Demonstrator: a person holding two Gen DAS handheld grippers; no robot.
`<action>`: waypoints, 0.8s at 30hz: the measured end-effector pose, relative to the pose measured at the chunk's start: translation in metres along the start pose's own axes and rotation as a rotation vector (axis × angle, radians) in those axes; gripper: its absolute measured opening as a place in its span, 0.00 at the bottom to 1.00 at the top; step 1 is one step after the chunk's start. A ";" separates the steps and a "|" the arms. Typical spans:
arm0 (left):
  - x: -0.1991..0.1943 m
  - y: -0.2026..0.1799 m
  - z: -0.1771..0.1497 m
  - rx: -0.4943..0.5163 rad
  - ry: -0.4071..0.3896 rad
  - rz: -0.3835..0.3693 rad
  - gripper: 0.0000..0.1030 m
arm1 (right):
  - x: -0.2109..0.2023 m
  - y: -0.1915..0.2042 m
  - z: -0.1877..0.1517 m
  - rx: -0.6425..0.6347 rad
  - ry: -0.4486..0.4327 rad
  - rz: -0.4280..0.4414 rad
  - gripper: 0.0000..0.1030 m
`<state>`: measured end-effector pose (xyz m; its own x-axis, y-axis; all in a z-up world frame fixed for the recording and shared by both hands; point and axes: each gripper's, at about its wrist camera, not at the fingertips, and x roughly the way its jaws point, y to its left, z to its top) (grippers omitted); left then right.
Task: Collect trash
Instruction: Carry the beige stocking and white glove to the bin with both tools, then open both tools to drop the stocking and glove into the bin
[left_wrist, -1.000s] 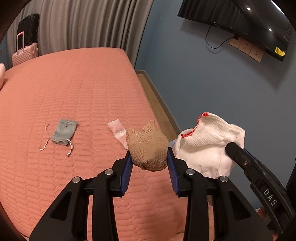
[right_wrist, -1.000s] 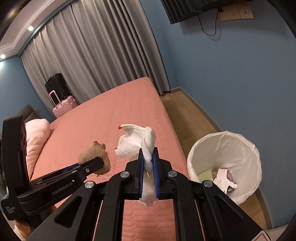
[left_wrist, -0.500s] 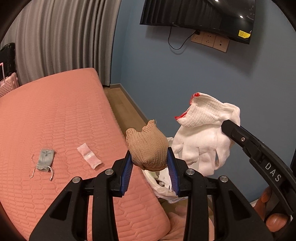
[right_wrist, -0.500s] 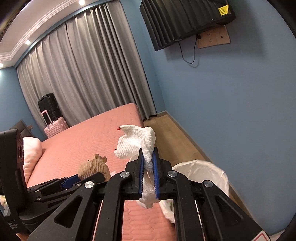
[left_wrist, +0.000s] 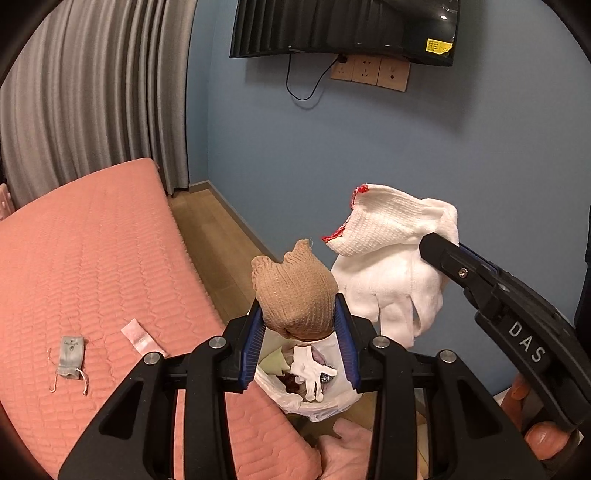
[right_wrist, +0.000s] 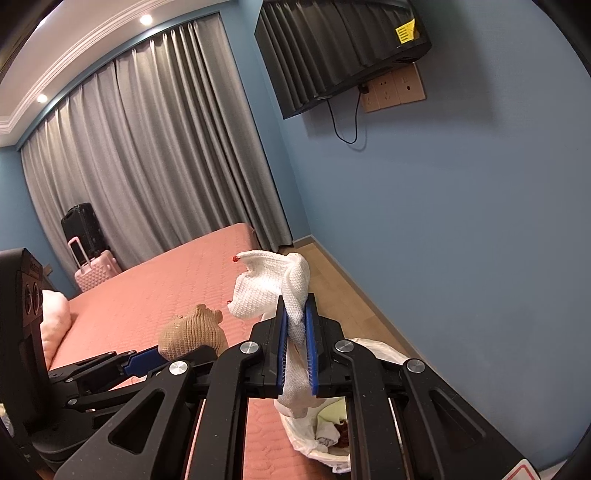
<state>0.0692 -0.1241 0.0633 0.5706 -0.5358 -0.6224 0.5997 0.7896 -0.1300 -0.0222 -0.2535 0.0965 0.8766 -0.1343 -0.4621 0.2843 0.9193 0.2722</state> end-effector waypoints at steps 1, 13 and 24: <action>0.002 -0.003 0.001 0.008 0.001 -0.002 0.35 | 0.000 -0.002 0.000 0.001 0.000 -0.001 0.08; 0.028 -0.014 0.013 0.042 0.026 -0.032 0.40 | 0.009 -0.010 -0.004 0.024 0.011 -0.031 0.09; 0.036 0.000 0.012 -0.009 -0.007 0.053 0.86 | 0.027 -0.010 -0.007 0.051 -0.004 -0.067 0.35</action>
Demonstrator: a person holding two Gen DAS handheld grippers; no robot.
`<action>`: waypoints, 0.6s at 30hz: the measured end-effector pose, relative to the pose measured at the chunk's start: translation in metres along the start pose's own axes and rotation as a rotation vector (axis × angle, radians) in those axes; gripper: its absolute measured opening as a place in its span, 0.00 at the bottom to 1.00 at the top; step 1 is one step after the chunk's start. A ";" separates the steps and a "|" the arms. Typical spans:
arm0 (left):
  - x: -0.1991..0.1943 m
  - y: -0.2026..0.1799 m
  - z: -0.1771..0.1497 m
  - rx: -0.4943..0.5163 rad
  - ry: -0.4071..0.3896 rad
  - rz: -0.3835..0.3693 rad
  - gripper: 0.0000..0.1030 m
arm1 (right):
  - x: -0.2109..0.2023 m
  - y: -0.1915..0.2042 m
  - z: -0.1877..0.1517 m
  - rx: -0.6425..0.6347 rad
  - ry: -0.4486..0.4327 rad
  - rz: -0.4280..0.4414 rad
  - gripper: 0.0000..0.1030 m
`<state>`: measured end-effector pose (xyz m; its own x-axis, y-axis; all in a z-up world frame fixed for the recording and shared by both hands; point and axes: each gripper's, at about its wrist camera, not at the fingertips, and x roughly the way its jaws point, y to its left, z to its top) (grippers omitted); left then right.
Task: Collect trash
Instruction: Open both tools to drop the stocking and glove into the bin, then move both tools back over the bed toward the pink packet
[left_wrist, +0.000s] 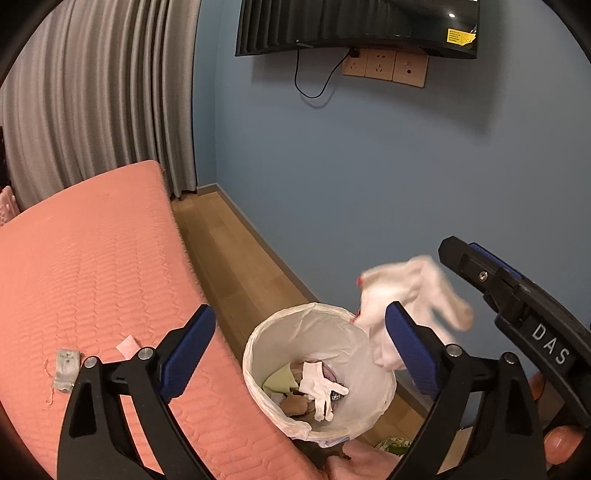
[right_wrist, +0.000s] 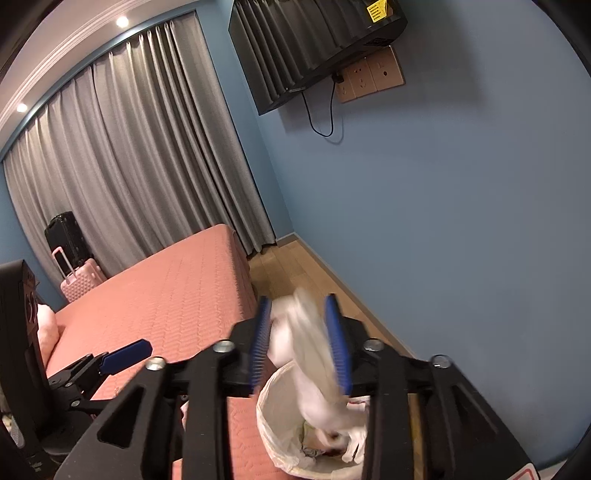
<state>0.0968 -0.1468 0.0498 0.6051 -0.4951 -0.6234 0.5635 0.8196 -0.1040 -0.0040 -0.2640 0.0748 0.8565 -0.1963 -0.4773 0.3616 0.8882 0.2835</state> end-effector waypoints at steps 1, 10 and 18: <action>0.001 0.002 -0.001 -0.001 0.000 0.010 0.86 | 0.000 0.000 0.000 0.000 0.002 0.004 0.35; -0.005 0.017 -0.006 -0.023 -0.006 0.050 0.86 | 0.000 0.010 -0.014 -0.006 0.036 0.020 0.36; -0.018 0.035 -0.014 -0.062 -0.014 0.076 0.86 | 0.000 0.026 -0.025 -0.015 0.067 0.053 0.41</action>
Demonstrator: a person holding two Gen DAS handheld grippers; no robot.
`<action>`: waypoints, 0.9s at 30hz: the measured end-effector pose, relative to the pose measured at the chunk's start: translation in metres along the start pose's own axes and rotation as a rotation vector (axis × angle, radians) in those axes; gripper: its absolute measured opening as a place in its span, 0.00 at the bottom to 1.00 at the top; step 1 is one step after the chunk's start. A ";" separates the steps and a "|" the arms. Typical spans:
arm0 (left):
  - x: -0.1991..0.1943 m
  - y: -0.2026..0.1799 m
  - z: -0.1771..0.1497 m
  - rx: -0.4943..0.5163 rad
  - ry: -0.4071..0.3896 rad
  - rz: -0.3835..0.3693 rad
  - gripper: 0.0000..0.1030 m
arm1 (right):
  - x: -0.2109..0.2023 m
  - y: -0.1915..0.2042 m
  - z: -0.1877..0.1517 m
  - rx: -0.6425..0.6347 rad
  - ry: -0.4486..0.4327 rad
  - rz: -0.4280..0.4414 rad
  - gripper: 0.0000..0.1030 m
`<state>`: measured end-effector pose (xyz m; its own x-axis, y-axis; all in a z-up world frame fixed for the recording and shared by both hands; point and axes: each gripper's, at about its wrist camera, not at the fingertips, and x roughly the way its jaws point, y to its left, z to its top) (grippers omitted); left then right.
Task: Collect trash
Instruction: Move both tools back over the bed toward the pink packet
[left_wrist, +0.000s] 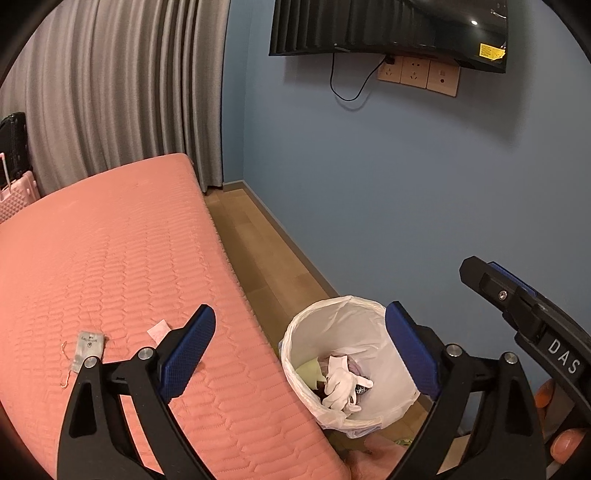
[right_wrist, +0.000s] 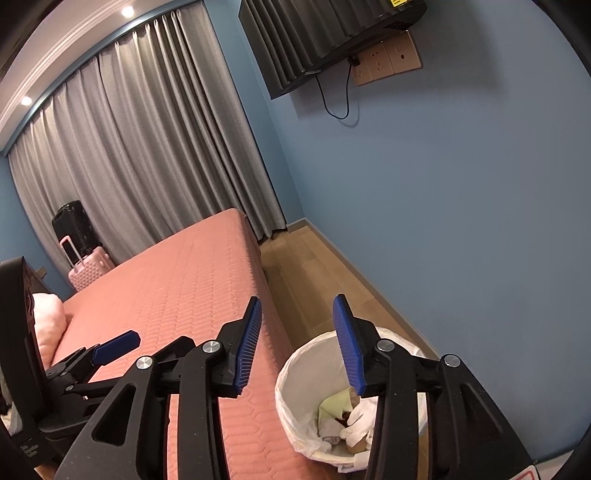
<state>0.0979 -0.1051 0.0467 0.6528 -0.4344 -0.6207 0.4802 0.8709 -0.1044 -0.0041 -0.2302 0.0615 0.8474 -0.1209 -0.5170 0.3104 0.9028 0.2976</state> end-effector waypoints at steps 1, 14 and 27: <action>0.000 0.003 0.000 -0.007 0.000 0.002 0.86 | 0.001 0.003 -0.001 -0.004 0.003 0.003 0.41; -0.016 0.048 -0.011 -0.086 -0.007 0.036 0.86 | 0.010 0.047 -0.019 -0.067 0.053 0.056 0.42; -0.030 0.095 -0.032 -0.183 -0.002 0.085 0.86 | 0.023 0.095 -0.044 -0.134 0.109 0.103 0.42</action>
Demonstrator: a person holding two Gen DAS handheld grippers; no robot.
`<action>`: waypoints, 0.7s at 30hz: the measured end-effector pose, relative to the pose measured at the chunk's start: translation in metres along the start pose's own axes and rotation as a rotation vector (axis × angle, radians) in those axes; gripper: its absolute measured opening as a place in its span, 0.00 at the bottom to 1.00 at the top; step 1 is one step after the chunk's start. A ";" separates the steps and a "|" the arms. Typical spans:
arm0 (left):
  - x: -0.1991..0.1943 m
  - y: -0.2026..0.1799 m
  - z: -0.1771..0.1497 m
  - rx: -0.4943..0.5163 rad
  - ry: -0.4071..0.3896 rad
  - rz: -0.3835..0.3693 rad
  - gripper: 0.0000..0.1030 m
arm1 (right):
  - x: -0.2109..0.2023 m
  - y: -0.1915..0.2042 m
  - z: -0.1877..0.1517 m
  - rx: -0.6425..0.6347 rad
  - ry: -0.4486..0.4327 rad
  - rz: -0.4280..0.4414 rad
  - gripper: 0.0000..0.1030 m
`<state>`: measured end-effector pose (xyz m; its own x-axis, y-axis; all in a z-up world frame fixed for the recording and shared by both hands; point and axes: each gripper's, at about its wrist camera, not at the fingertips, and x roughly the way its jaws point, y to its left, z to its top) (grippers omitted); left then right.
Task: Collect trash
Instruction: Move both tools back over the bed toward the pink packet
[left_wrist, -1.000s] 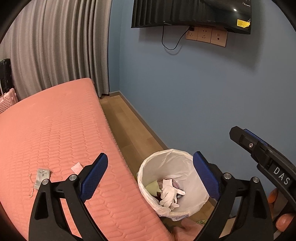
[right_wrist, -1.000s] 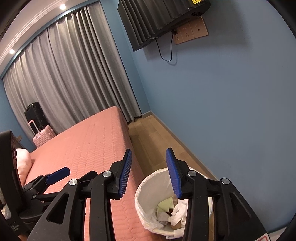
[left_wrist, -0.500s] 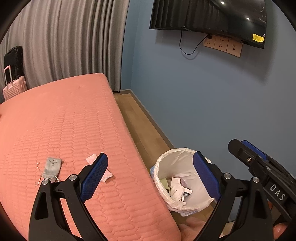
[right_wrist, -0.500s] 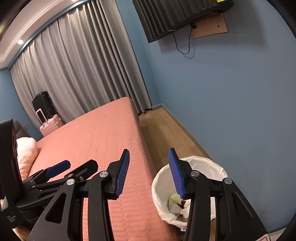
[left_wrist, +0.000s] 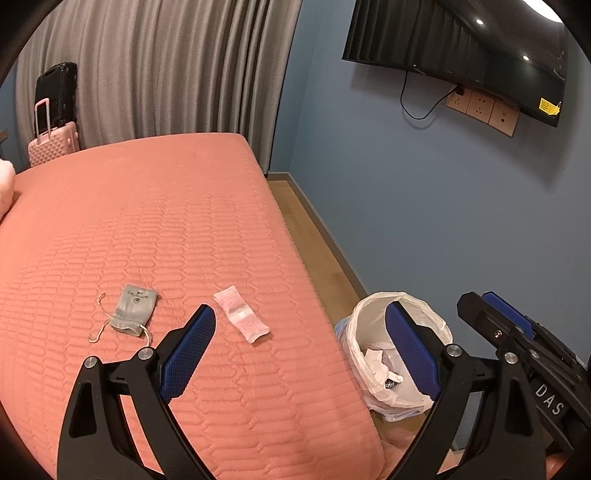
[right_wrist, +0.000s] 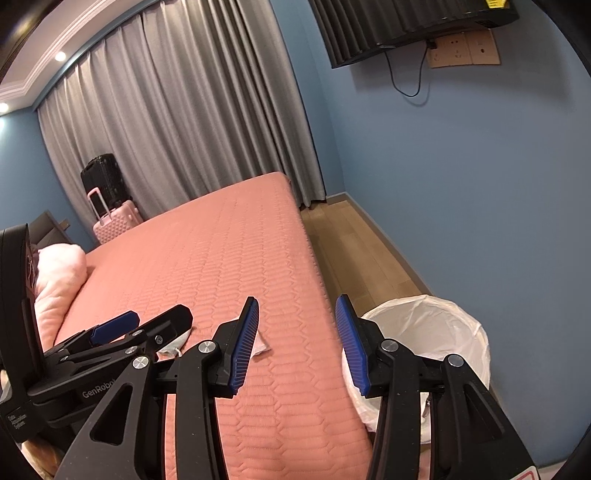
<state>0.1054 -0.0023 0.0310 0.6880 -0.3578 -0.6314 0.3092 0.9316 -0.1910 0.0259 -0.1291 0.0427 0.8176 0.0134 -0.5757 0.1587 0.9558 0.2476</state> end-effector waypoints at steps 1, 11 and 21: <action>-0.001 0.005 -0.001 -0.007 0.001 0.005 0.86 | 0.002 0.004 -0.001 -0.005 0.004 0.003 0.42; -0.007 0.052 -0.011 -0.078 0.009 0.046 0.86 | 0.023 0.044 -0.015 -0.055 0.052 0.035 0.42; -0.004 0.096 -0.024 -0.130 0.039 0.091 0.86 | 0.056 0.080 -0.022 -0.102 0.104 0.064 0.42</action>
<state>0.1166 0.0905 -0.0029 0.6824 -0.2713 -0.6788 0.1577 0.9613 -0.2257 0.0724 -0.0452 0.0127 0.7618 0.1009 -0.6399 0.0465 0.9767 0.2094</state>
